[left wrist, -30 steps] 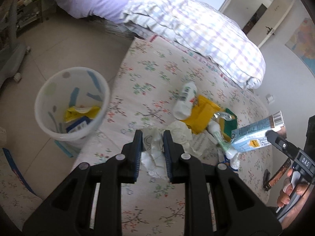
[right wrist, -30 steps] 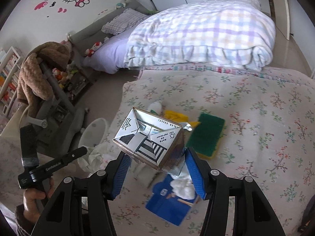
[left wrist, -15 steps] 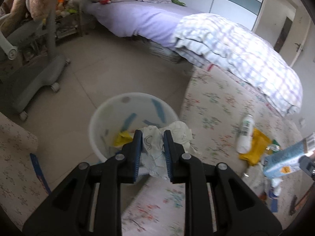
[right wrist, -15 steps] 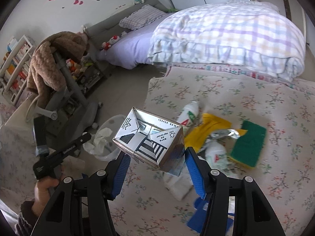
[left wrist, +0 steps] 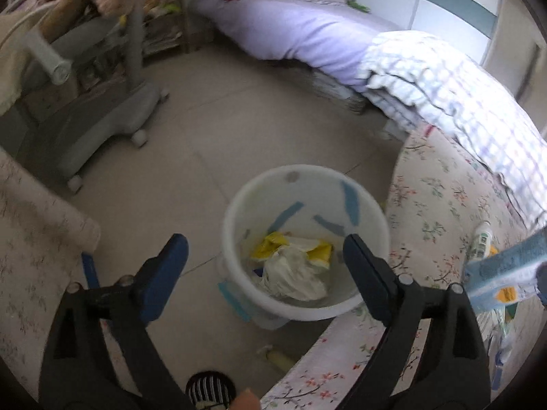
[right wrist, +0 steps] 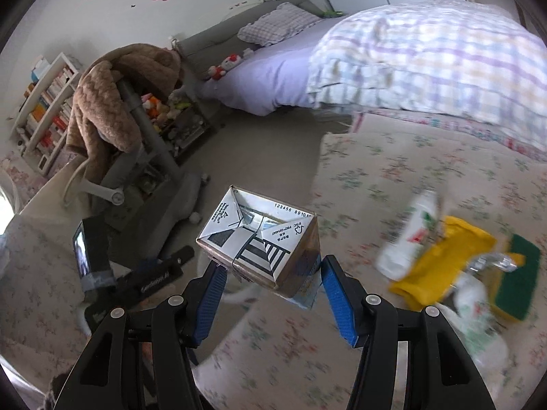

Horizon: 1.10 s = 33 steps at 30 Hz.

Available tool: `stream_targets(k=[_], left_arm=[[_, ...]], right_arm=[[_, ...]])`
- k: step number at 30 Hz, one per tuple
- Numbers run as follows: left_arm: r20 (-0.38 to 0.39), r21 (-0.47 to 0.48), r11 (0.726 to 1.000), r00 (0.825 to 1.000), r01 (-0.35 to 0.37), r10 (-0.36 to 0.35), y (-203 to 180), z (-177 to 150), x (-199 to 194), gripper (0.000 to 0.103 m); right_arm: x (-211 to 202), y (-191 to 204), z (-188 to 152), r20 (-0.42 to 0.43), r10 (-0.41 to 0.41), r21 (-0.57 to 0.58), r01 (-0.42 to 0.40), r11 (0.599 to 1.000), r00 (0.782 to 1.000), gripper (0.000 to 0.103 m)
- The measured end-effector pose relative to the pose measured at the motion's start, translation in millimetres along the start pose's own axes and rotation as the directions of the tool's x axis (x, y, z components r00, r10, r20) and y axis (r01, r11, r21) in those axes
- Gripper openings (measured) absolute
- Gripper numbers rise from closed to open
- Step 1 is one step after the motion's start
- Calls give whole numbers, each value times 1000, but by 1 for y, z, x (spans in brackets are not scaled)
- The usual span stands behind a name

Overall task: Collect trash
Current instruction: 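Lower the milk carton into the wastebasket and open the right tool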

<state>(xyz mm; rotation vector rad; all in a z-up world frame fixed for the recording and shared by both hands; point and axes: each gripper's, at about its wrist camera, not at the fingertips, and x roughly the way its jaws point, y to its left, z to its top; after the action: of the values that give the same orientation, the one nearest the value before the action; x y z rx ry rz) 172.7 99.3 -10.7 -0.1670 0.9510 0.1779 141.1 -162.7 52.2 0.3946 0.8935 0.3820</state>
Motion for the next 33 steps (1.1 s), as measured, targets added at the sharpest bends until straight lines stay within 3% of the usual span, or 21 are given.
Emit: stream_targets(k=[6,15,18,20,22,33], left_arm=[[-33,-15,996,996,-85,85,26,-4,1,96],[-58,-58,994,994,-98,94,59,-4,-1,97],[-61,-66,993,994,-95,91,64,-5,-2,97],[-64,-64,994,994,-93,89,65,-6,-2,97],[-67,-59,994,994,-91,87,66,-7,-2,97],[-90,-16,998,994,-56,54,45,-12,-5,102]], right_arm=[[45,19,9,-22,34,25,-33,999,999,58],[96,35,14,-53,41,55,-38,998,998,59],[104,35,14,-49,79,79,-75,994,996,60],[104,32,15,-16,112,96,-110,989,994,65],[99,30,15,4,94,109,-94,990,996,79],[47,-2,7,8,-66,67,65,996,998,80]])
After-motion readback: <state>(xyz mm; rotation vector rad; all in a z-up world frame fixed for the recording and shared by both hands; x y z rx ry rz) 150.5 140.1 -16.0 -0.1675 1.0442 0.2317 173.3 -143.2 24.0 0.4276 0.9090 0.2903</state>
